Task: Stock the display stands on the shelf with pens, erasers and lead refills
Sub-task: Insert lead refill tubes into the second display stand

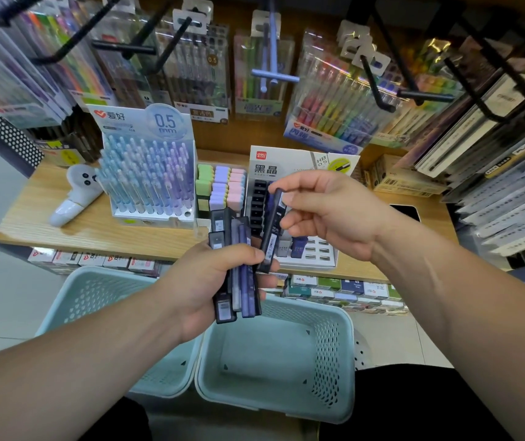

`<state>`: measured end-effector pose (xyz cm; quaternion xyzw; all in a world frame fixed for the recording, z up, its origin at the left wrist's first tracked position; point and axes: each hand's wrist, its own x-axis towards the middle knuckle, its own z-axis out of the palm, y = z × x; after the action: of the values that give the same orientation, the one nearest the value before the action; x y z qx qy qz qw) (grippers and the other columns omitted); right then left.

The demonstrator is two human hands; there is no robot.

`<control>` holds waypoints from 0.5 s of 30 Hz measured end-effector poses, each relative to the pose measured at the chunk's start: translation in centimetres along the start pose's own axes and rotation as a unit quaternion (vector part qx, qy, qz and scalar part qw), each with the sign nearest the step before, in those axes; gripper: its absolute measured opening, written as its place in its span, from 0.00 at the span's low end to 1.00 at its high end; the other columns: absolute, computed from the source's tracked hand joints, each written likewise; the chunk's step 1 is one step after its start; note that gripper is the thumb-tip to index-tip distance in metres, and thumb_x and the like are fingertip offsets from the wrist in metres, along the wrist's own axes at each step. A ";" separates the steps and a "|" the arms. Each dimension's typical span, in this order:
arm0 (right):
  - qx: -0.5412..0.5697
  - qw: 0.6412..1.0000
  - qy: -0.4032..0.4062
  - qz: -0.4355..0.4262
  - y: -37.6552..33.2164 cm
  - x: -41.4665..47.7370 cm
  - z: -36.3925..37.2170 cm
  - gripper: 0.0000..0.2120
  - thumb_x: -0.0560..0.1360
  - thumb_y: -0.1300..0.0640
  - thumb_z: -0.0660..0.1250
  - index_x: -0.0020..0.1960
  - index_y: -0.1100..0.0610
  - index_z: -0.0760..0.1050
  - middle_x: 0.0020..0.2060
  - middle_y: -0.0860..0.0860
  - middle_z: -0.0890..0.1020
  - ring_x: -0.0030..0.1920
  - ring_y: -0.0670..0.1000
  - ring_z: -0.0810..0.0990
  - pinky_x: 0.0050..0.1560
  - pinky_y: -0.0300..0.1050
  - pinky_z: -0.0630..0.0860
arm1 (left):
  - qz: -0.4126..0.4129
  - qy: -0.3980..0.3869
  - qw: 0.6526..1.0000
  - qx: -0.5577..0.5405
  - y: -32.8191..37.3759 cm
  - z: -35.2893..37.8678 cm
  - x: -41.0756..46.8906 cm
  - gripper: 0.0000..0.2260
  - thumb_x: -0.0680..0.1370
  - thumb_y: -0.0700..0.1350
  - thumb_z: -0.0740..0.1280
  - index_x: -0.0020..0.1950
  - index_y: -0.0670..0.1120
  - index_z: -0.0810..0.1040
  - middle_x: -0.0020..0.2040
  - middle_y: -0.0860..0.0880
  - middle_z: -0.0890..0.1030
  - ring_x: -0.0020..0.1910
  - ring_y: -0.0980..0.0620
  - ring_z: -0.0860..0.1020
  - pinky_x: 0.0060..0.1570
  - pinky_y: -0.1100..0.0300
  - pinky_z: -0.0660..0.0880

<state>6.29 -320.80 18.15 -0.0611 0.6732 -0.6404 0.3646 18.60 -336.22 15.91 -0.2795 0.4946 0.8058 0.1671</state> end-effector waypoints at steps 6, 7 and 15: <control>-0.047 0.998 0.035 -0.004 0.4 0.2 -0.1 0.02 0.75 0.64 0.72 0.46 0.60 0.80 0.44 0.62 0.84 0.31 0.48 0.81 0.33 0.39 0.81 | 0.021 0.010 1.000 0.000 -0.1 -0.1 0.3 0.08 0.74 0.33 0.71 0.51 0.42 0.79 0.41 0.40 0.83 0.34 0.46 0.80 0.37 0.53 0.80; -0.064 0.997 0.039 0.006 0.4 0.2 -0.3 0.02 0.75 0.65 0.72 0.48 0.62 0.80 0.46 0.64 0.85 0.31 0.49 0.82 0.34 0.39 0.82 | 0.021 0.012 1.000 -0.001 -0.1 -0.1 0.3 0.08 0.74 0.34 0.71 0.50 0.43 0.79 0.41 0.41 0.83 0.33 0.46 0.79 0.37 0.54 0.79; -0.131 0.983 0.128 0.000 -2.3 -0.2 -5.9 0.15 0.73 0.72 0.72 0.58 0.63 0.78 0.42 0.59 0.83 0.37 0.52 0.86 0.41 0.41 0.84 | 0.012 0.019 0.999 -0.025 0.0 -0.4 0.6 0.03 0.75 0.37 0.69 0.45 0.44 0.81 0.38 0.44 0.81 0.31 0.48 0.79 0.34 0.58 0.79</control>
<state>2.22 -316.27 19.77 -0.0259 0.7924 -0.5494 0.2638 18.24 -336.57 15.38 -0.2931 0.4812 0.8141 0.1408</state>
